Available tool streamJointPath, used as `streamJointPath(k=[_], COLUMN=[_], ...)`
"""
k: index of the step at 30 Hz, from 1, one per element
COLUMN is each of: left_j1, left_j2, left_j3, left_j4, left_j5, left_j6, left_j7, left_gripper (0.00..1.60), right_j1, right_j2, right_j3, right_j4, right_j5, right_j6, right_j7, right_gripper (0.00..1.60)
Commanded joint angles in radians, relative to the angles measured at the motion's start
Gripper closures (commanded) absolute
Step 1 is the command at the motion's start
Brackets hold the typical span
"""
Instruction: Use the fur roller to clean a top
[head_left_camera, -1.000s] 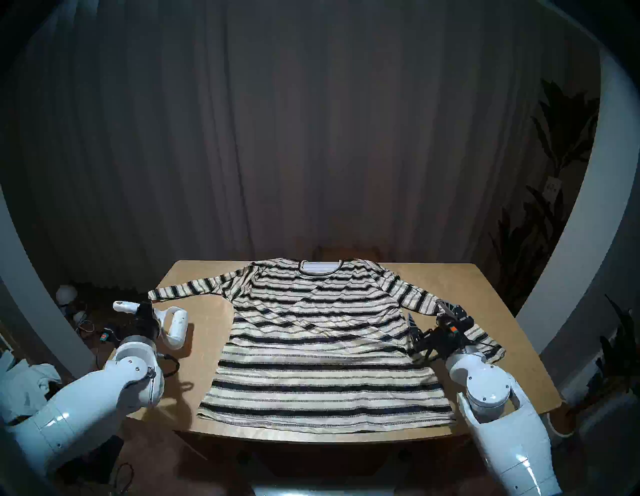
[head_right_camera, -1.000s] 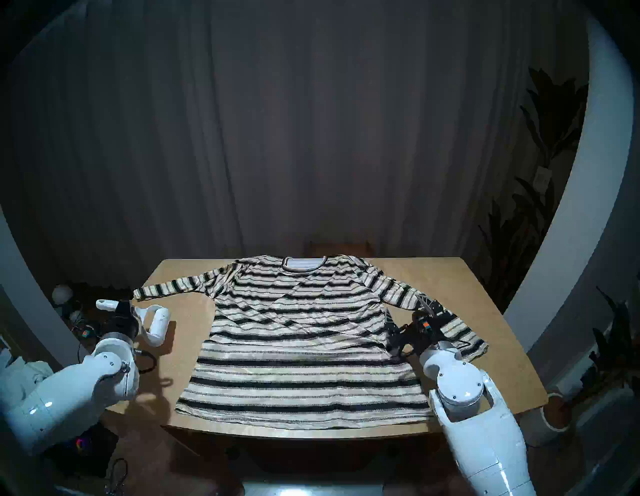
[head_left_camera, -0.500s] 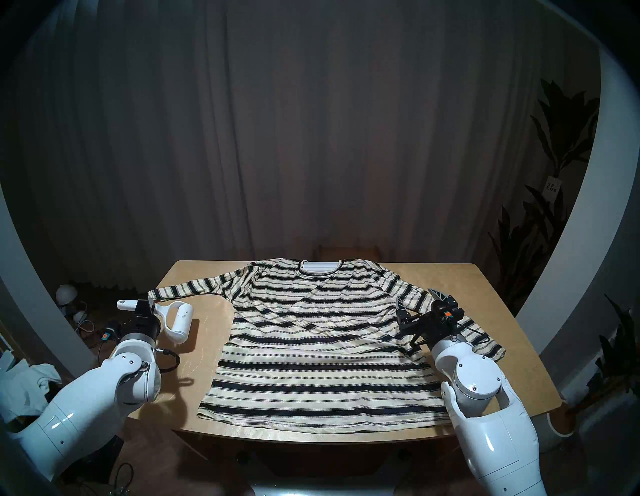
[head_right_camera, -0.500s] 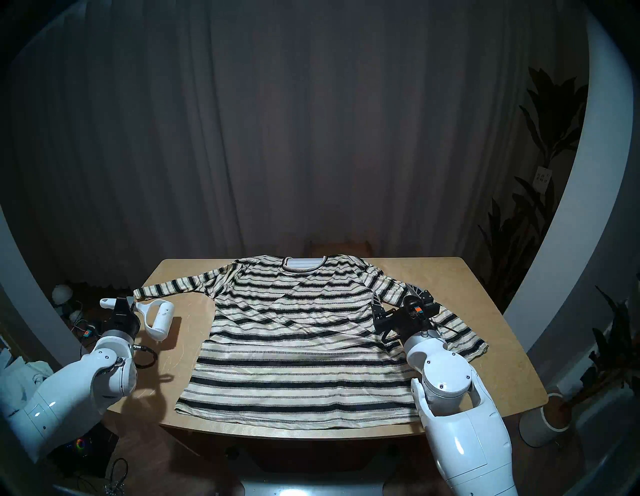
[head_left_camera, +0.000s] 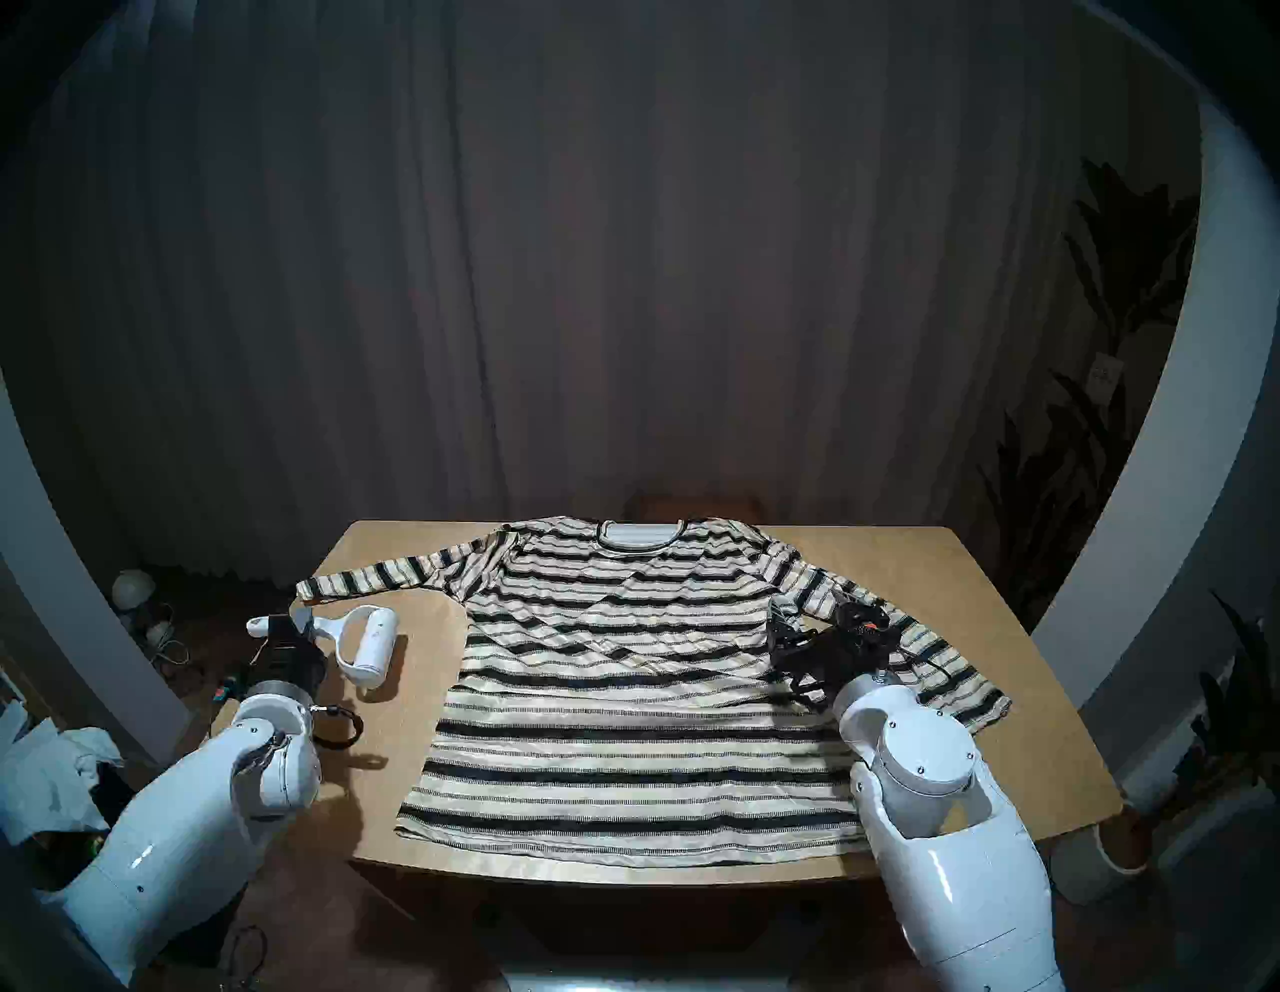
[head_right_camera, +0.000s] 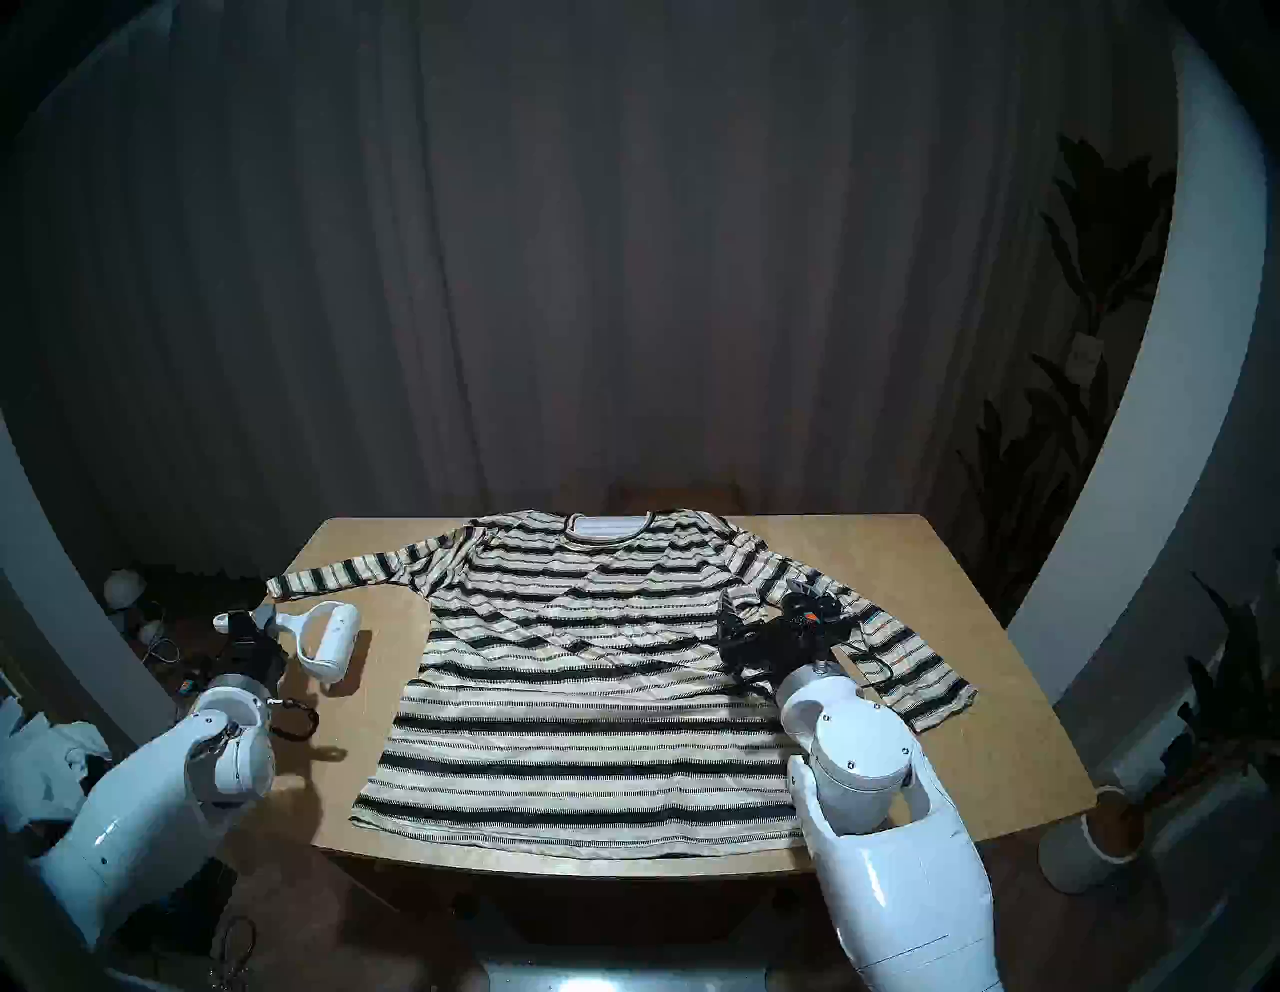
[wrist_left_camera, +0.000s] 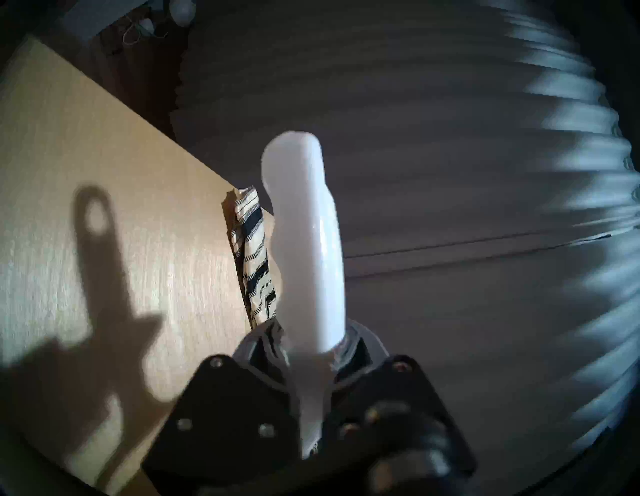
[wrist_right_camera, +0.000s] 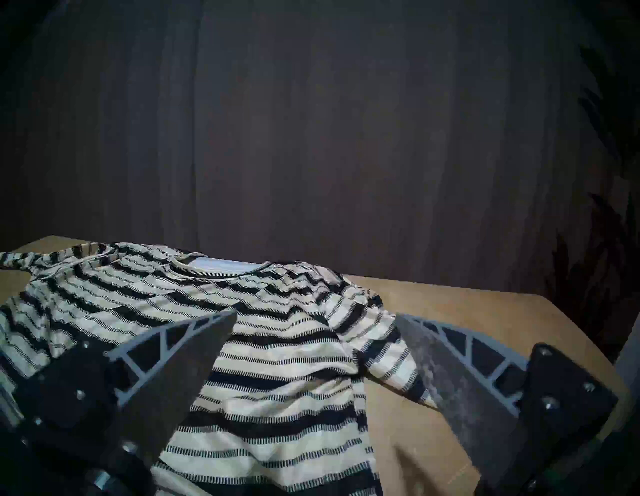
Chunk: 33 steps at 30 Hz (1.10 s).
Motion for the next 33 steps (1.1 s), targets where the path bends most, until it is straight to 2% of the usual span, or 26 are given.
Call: streamJointPath(k=[1,11,13,14,15,19,22,23,24,25,33], left_j1=[-0.021,-0.037,-0.040,-0.042,-0.045,-0.053,-0.063,-0.066,-0.066,-0.068,-0.072], left_j2=[-0.047,-0.103,-0.110,-0.113,-0.116,-0.116,-0.089,-0.074,-0.048,-0.035,0.051], left_j3=[-0.043,-0.076,-0.079,-0.083,-0.082,-0.076,-0.051,-0.044,-0.032,-0.033,-0.017], left_j4=[0.037,0.122,0.138,0.153,0.157,0.202,0.226,0.236,0.226,0.228,0.236], left_j5=[-0.059,-0.155,-0.168,-0.176,-0.182,-0.194,-0.177,-0.165,-0.140,-0.134,-0.094], left_j6=[0.104,0.287,0.317,0.357,0.348,0.434,0.482,0.520,0.509,0.544,0.676], left_j7=[-0.104,-0.238,-0.259,-0.278,-0.282,-0.339,-0.353,-0.362,-0.365,-0.374,-0.404], left_gripper=[1.60,1.60,1.60,1.60,1.60,1.60,1.60,1.60,1.60,1.60,1.60], right_j1=[0.013,0.017,0.015,0.014,0.013,0.007,0.004,0.003,0.002,0.001,-0.004], right_j2=[-0.027,-0.041,-0.043,-0.045,-0.046,-0.053,-0.060,-0.062,-0.063,-0.065,-0.080], right_j3=[-0.006,-0.023,-0.025,-0.027,-0.028,-0.034,-0.038,-0.039,-0.039,-0.039,-0.039], right_j4=[-0.039,-0.066,-0.069,-0.073,-0.075,-0.088,-0.100,-0.104,-0.106,-0.108,-0.121], right_j5=[0.005,0.005,0.004,0.003,0.002,-0.001,-0.007,-0.009,-0.011,-0.013,-0.020], right_j6=[0.026,0.080,0.089,0.097,0.102,0.130,0.154,0.163,0.168,0.175,0.222], right_j7=[-0.023,-0.064,-0.072,-0.078,-0.083,-0.108,-0.129,-0.137,-0.142,-0.148,-0.188], right_gripper=[0.00,0.00,0.00,0.00,0.00,0.00,0.00,0.00,0.00,0.00,0.00])
